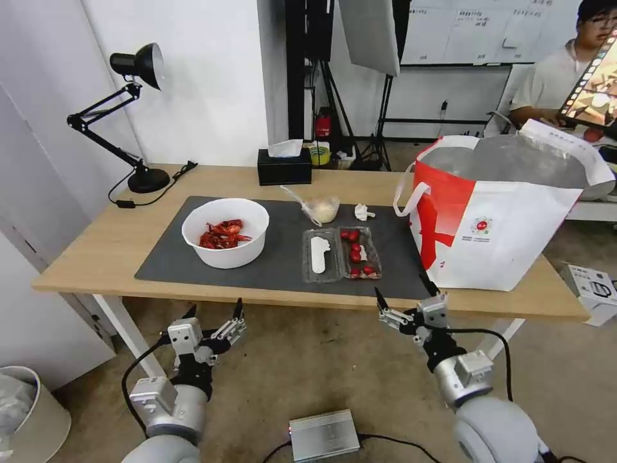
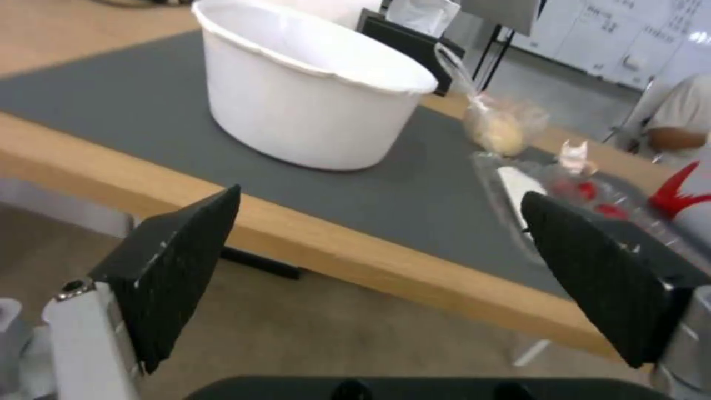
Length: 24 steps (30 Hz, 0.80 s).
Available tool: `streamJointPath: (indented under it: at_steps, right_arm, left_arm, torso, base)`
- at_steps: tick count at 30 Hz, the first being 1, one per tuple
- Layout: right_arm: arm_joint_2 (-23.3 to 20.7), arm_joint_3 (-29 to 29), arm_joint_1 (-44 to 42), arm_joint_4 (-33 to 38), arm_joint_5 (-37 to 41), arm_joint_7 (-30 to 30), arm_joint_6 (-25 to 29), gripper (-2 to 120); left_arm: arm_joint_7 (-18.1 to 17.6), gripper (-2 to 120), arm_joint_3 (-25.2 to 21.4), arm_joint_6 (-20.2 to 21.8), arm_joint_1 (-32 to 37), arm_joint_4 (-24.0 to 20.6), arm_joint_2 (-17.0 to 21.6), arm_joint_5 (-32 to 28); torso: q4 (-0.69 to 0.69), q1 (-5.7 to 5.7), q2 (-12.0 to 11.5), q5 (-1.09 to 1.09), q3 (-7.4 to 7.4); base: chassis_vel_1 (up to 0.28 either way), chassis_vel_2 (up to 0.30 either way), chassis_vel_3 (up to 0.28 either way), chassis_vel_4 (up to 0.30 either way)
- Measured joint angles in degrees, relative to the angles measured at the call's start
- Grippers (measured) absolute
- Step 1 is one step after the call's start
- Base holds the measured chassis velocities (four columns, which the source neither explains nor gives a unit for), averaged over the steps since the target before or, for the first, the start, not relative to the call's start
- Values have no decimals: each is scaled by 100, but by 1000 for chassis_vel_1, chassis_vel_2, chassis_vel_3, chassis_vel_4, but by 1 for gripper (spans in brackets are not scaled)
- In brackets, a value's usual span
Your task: Pick up the trash from the table and place it into the takeout bag.
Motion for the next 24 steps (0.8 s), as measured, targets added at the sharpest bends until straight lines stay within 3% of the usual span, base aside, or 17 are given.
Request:
streamJointPath:
  at_steps: [1, 4, 6, 8, 10, 14, 24]
  right_arm:
    - [0, 0, 0, 0, 0, 0, 0, 100]
    - [-641, -325, 452, -181, 318, 375, -226, 100]
    - [-720, -367, 500, -181, 336, 421, -245, 100]
    - [-767, -391, 512, -180, 347, 445, -263, 100]
    - [-762, -357, 407, -76, 369, 451, -267, 100]
    - [-749, -340, 363, -32, 377, 446, -266, 100]
    - [-782, -196, 142, 171, 375, 367, -246, 100]
  left_arm:
    - [0, 100, 0, 0, 0, 0, 0, 0]
    - [-127, 100, 69, 78, -67, -121, 55, -627]
    - [-163, 100, 81, 105, -88, -152, 69, -802]
    - [-225, 100, 96, 163, -123, -202, 91, -1055]
    - [-476, 100, 160, 352, -265, -366, 133, -1908]
    - [-565, 100, 199, 413, -313, -406, 134, -2155]
    - [-1102, 100, 406, 623, -605, -596, 156, -3593]
  torso:
    - [0, 0, 0, 0, 0]
    - [4, 0, 0, -3, 0]
    - [5, 0, 0, -3, 0]
    - [2, 1, 0, -1, 0]
    - [1, -1, 1, -1, 0]
    - [1, -1, 1, -1, 0]
    - [1, -1, 1, -1, 0]
  base:
    - [0, 0, 0, 0]
    - [0, 0, 0, 0]
    - [0, 0, 0, 0]
    - [0, 0, 0, 0]
    - [0, 0, 0, 0]
    - [0, 0, 0, 0]
    - [0, 0, 0, 0]
